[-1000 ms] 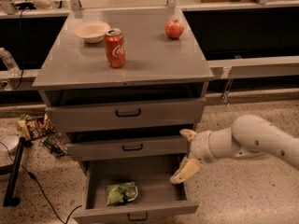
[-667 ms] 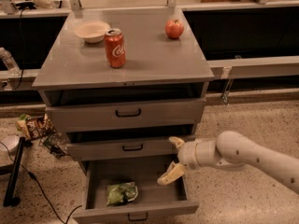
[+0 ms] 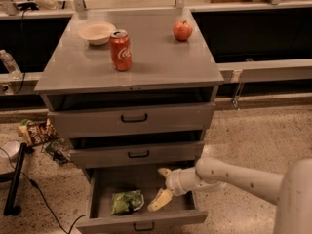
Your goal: Pick green jalapeno chip bag from bottom drawer and place on counter
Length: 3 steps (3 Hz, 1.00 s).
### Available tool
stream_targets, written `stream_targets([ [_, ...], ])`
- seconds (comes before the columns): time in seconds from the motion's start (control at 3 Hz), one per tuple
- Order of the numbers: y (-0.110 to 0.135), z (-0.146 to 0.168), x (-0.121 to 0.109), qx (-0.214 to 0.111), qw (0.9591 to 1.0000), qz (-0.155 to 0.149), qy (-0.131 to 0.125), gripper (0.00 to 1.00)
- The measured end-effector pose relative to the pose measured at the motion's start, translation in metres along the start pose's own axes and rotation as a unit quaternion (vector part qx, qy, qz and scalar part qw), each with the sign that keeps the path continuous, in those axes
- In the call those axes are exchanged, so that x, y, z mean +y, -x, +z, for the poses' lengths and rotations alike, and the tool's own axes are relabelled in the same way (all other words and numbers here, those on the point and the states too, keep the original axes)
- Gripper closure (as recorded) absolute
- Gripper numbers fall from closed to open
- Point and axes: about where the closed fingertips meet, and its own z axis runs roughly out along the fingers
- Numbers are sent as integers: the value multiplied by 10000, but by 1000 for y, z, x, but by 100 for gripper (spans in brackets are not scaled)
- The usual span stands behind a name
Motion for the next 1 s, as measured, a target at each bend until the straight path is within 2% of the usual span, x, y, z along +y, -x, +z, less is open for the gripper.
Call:
stream_targets([
  [0.33, -29, 49, 0, 172, 9996, 175, 145, 0],
  [0.67, -32, 57, 4, 183, 9994, 199, 203, 0],
  [1.0, -35, 73, 0, 54, 9993, 245, 261, 0],
])
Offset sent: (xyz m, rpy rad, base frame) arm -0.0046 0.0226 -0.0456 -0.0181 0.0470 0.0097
